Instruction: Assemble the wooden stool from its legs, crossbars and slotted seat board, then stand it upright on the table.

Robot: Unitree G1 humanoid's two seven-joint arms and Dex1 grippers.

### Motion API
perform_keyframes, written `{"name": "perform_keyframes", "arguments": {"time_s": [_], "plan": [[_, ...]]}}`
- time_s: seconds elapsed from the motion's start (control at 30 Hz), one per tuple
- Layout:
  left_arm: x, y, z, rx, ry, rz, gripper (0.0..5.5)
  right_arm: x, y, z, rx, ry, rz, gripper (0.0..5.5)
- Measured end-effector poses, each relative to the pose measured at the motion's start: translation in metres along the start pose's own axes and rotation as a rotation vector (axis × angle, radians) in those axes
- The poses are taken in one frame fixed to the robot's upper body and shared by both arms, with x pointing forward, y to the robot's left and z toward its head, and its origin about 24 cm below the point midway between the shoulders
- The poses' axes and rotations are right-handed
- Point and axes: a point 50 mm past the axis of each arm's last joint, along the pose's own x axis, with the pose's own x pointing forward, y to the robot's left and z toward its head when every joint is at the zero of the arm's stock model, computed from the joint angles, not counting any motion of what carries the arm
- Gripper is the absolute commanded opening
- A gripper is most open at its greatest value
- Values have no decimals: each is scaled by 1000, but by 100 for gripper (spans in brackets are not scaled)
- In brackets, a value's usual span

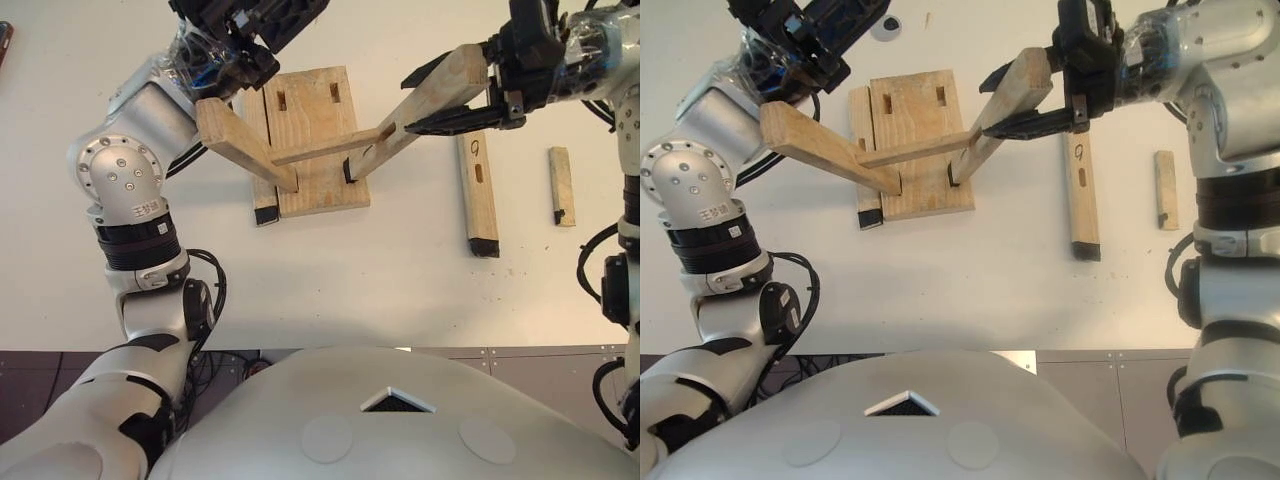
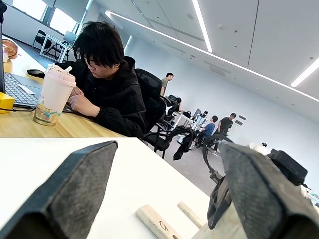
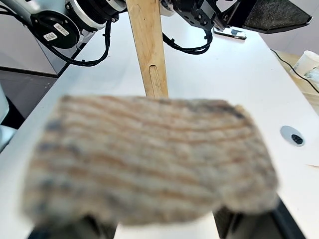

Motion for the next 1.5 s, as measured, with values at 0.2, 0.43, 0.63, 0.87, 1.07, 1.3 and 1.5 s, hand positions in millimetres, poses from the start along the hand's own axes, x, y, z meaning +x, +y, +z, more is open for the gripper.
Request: {"name": "perform_keyframes", "arguments": {"time_s": [0.2, 0.43, 0.63, 0.87, 1.07, 1.3, 1.5], "plan": [[0, 1, -7, -6, -14, 11, 373, 0, -16, 8, 12, 93, 68, 204], [-3, 2, -14, -15, -12, 31, 373, 13, -8, 15, -79, 156, 126, 204], [-1, 1, -16, -20, -9, 22, 373, 29, 3, 24, -151, 164, 167, 204], [-1, 5, -18, -2, 7, 64, 373, 38, -4, 27, -134, 163, 189, 204], [-3, 38, -37, 184, 142, 327, 373, 48, -16, 35, -114, 201, 232, 204], [-31, 88, -54, 631, 410, 698, 354, 55, -20, 40, -134, 257, 260, 204], [-44, 105, -79, 706, 614, 751, 276, 59, -17, 43, -201, 288, 280, 204]]}}
